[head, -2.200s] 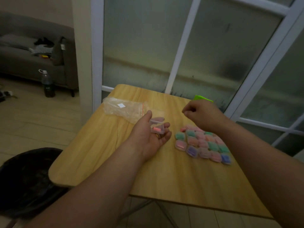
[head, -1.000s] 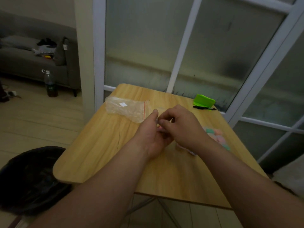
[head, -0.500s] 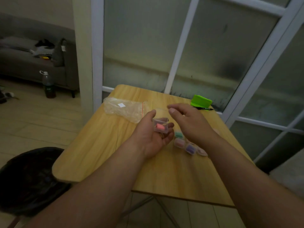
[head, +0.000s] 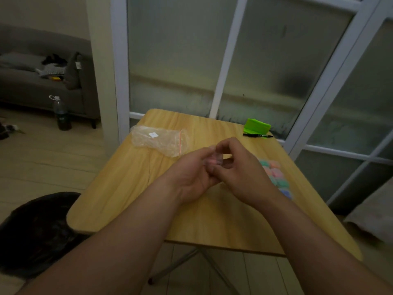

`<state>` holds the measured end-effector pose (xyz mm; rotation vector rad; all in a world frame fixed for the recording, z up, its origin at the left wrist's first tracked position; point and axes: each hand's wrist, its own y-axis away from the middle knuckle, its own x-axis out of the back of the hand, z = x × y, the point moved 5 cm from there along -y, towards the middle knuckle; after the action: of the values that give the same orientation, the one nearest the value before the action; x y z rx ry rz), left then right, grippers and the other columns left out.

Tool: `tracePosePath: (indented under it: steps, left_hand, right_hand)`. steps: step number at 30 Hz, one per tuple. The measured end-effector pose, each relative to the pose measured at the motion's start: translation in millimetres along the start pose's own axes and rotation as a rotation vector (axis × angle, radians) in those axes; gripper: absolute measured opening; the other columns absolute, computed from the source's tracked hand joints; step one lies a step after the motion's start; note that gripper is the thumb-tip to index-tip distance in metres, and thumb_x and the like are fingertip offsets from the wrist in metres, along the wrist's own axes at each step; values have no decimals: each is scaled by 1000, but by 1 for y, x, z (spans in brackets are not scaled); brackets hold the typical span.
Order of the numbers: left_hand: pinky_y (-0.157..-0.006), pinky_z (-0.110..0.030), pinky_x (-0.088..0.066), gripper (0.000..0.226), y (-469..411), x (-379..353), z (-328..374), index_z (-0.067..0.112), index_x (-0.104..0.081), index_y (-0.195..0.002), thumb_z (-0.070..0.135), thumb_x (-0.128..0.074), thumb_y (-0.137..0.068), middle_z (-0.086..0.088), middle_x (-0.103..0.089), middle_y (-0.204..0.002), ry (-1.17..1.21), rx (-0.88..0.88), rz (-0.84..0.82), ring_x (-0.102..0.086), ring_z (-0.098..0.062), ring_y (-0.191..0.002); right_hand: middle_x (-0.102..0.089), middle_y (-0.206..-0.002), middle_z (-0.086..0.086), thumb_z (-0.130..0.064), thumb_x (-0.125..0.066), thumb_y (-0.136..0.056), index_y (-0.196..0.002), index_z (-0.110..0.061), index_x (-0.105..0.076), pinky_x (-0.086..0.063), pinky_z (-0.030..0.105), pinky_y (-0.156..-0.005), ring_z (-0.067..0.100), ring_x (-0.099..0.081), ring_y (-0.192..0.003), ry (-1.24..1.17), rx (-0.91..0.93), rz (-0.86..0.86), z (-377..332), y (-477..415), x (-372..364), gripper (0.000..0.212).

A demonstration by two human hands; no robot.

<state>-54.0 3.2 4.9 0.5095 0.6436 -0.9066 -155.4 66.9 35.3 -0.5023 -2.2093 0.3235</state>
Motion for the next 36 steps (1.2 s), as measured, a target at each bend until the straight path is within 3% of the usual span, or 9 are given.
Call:
tracePosePath:
  steps: [5,9,14,18,21,24,29,32,36]
  left_hand:
    - [-82,-38,-65,37,-5,6,-3,-7,-42,-143,11,-46,-111,-32,-66,-129,-16,-47,96,-73,-35,-112]
    - [-75,-36,-66,34,-10,7,-8,-10,-46,-139,7,-46,-109,-32,-67,-125,-91,-63,140,-76,-34,-104]
    - [-75,-33,-64,34,-15,5,-13,-10,-55,-136,7,-46,-108,-28,-70,-122,-153,-68,155,-77,-28,-103]
    - [-78,-37,-65,30,-16,2,-13,-9,-61,-128,4,-44,-108,-30,-71,-122,-180,-84,153,-77,-28,-99]
    - [-82,-40,-65,30,-16,3,-12,-11,-63,-125,3,-42,-108,-30,-70,-124,-199,-96,139,-76,-29,-101]
    - [-82,-40,-64,31,-16,5,-14,-7,-63,-128,10,-45,-109,-25,-72,-123,-268,-97,140,-74,-26,-102]
    - [-92,-50,-62,44,-17,1,-8,0,-65,-128,34,-42,-113,-20,-74,-121,-357,-102,141,-73,-32,-109]
    - [-94,-49,-61,41,-17,5,10,5,-56,-132,37,-43,-112,-21,-71,-122,-350,-188,259,-74,-30,-107]
    - [-88,-48,-63,31,-12,23,32,4,-55,-131,26,-48,-109,-22,-71,-115,-207,-333,436,-75,-30,-97]
  right_hand:
    - [-54,-143,-12,-37,-85,-87,-157,-30,-40,-43,2,-83,-6,-57,-115,33,-48,-11,14,4,10,84]
    - [-55,-145,-14,-41,-80,-90,-156,-30,-42,-44,10,-93,-1,-52,-127,52,-46,9,16,8,13,77]
    - [-60,-137,-11,-31,-77,-95,-147,-29,-53,-48,4,-85,-6,-61,-109,89,-18,7,13,8,9,58]
    - [-65,-132,-10,-34,-75,-96,-141,-29,-60,-57,25,-95,1,-65,-109,97,-32,7,15,7,10,47]
    - [-68,-126,-12,-33,-78,-95,-135,-29,-64,-53,12,-87,-6,-63,-108,75,-39,3,18,5,10,43]
    - [-67,-126,-14,-35,-77,-95,-138,-29,-63,-44,7,-82,-3,-60,-109,128,-42,-35,19,4,12,45]
    - [-68,-117,-13,-47,-73,-94,-130,-30,-68,-47,18,-82,1,-61,-104,289,-24,-155,13,-9,21,40]
    - [-72,-117,-7,-38,-75,-92,-131,-21,-70,-54,32,-92,9,-65,-105,334,-35,-56,15,-34,39,43]
    - [-72,-112,-4,-32,-79,-87,-127,-18,-72,-54,33,-87,14,-66,-101,450,-116,-70,42,-68,46,43]
